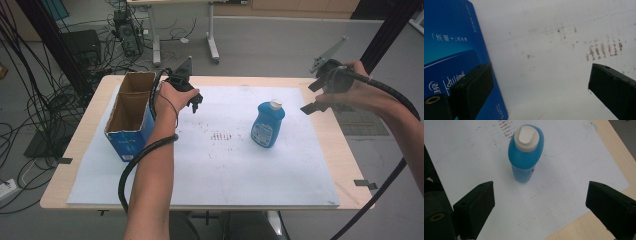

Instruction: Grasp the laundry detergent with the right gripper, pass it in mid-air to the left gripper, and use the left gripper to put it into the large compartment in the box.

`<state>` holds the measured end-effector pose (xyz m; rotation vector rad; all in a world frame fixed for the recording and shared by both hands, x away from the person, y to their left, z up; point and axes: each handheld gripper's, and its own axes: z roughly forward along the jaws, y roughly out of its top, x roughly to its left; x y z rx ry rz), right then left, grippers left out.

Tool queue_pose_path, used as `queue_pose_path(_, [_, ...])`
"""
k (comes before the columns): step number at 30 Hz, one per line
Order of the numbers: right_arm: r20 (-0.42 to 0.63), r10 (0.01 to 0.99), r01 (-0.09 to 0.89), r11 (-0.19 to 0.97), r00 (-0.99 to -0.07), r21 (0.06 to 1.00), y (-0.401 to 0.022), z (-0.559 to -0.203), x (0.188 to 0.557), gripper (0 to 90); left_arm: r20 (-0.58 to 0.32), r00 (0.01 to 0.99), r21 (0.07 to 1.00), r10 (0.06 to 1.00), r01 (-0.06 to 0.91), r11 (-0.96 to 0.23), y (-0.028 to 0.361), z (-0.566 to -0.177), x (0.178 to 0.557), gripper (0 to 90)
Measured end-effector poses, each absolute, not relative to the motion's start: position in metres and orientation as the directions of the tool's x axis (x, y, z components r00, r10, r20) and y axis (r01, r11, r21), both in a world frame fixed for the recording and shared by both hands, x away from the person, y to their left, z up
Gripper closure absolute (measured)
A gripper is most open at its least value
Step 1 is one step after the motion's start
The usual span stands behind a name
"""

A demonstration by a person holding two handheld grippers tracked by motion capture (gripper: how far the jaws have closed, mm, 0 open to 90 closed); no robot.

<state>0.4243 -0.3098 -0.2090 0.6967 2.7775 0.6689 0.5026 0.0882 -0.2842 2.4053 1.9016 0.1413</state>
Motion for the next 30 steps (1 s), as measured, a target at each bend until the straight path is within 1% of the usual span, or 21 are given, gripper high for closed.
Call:
queue_pose_path(1, [-0.085, 0.508, 0.409, 0.771, -0.857, 0.489, -0.313, -0.216, 0.422, 8.5, 0.027, 0.224, 0.121, 0.974, 0.967, -0.225, 0.088, -0.285, 0.502, 6.6])
queue_pose_path(5, [-0.088, 0.531, 0.418, 0.749, -0.843, 0.515, -0.316, -0.228, 0.418, 6.8, 0.029, 0.227, 0.115, 0.974, 0.967, -0.228, 0.089, -0.286, 0.502, 6.6])
queue_pose_path(17, [-0.047, 0.609, 0.45, 0.633, -0.792, 0.63, -0.316, -0.283, 0.4, 5.2, 0.033, 0.228, 0.109, 0.973, 0.967, -0.23, 0.091, -0.291, 0.501, 6.7])
queue_pose_path(30, [-0.036, 0.674, 0.456, 0.537, -0.738, 0.709, -0.307, -0.32, 0.394, 4.0, 0.04, 0.229, 0.11, 0.973, 0.967, -0.232, 0.092, -0.293, 0.5, 6.7])
